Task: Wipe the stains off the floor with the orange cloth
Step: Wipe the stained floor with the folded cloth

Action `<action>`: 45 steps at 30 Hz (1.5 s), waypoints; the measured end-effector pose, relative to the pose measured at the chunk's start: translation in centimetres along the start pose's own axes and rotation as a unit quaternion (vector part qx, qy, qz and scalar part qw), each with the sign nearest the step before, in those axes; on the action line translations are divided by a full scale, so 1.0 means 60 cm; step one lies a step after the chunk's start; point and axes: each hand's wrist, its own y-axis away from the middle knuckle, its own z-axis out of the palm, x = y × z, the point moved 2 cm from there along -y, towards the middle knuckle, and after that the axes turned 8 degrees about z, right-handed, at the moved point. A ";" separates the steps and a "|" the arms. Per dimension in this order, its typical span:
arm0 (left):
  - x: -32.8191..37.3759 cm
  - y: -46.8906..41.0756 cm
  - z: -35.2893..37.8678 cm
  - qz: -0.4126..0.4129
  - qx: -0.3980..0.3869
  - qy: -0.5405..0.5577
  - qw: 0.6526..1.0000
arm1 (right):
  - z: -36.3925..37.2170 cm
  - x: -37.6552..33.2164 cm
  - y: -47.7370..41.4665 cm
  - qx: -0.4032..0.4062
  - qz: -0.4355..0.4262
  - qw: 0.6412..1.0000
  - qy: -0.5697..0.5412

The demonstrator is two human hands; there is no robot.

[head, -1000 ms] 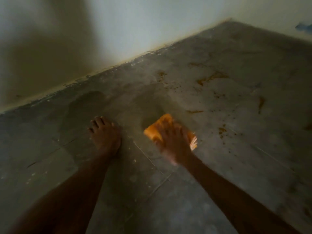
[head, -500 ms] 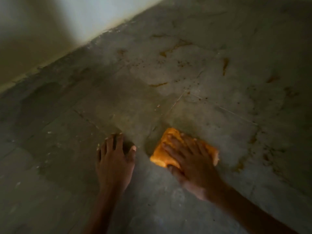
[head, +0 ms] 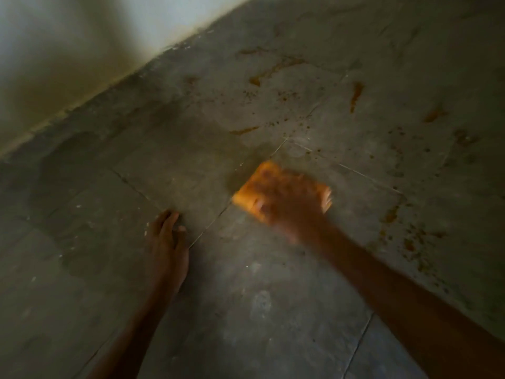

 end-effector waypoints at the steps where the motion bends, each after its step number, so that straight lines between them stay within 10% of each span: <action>1: 0.006 -0.001 0.009 0.009 -0.013 -0.010 1.000 | -0.008 0.037 -0.037 -0.021 0.071 0.997 0.005; 9: 0.140 -0.010 0.102 0.145 -0.125 -0.034 0.981 | -0.053 0.008 0.284 -0.032 0.062 0.997 -0.033; 16: 0.266 -0.013 0.198 0.269 -0.208 -0.005 0.940 | -0.082 0.304 0.076 -0.015 0.325 0.946 0.003; 22: 0.301 0.011 0.257 0.282 -0.230 -0.092 0.927 | -0.074 0.168 0.361 -0.002 0.161 0.987 0.011; 29: 0.297 0.009 0.269 0.280 -0.241 -0.119 0.922 | -0.094 0.396 0.098 0.001 0.393 0.919 -0.033; 35: 0.316 0.013 0.263 0.239 -0.237 -0.111 0.935 | -0.098 0.179 0.452 0.006 0.268 0.963 -0.021; 45: 0.528 0.124 0.363 0.369 -0.372 0.056 0.850 | -0.115 0.454 0.290 0.064 0.430 0.900 0.014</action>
